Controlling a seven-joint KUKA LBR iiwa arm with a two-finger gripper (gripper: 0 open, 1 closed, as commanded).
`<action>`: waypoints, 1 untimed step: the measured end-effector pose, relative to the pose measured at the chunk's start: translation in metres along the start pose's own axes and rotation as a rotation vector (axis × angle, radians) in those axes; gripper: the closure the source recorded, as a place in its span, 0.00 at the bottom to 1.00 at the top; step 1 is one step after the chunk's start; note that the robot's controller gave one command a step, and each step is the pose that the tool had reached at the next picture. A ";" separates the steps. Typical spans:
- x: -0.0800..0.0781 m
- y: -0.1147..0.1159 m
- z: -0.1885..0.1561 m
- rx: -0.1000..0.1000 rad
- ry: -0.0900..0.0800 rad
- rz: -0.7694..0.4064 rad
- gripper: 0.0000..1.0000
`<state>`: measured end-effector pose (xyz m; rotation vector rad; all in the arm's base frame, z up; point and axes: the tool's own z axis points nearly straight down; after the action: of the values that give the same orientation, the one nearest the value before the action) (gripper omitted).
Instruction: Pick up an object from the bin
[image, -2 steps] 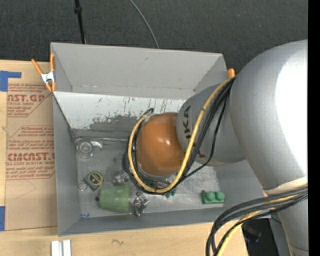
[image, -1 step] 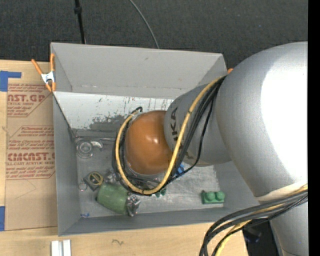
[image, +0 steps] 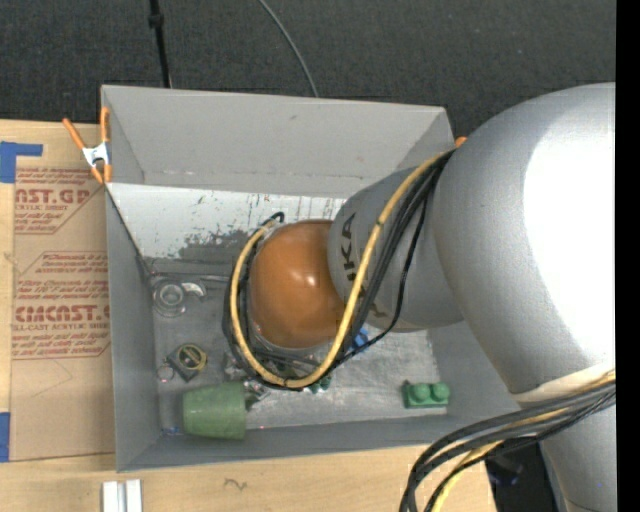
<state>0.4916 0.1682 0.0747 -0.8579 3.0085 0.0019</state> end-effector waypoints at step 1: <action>0.033 -0.064 0.000 -0.002 -0.001 -0.055 1.00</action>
Offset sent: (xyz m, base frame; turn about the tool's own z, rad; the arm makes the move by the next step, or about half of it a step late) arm 0.0016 -0.0754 -0.0047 -0.0544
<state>0.4969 0.0967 0.0745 -0.9396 2.9834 0.0055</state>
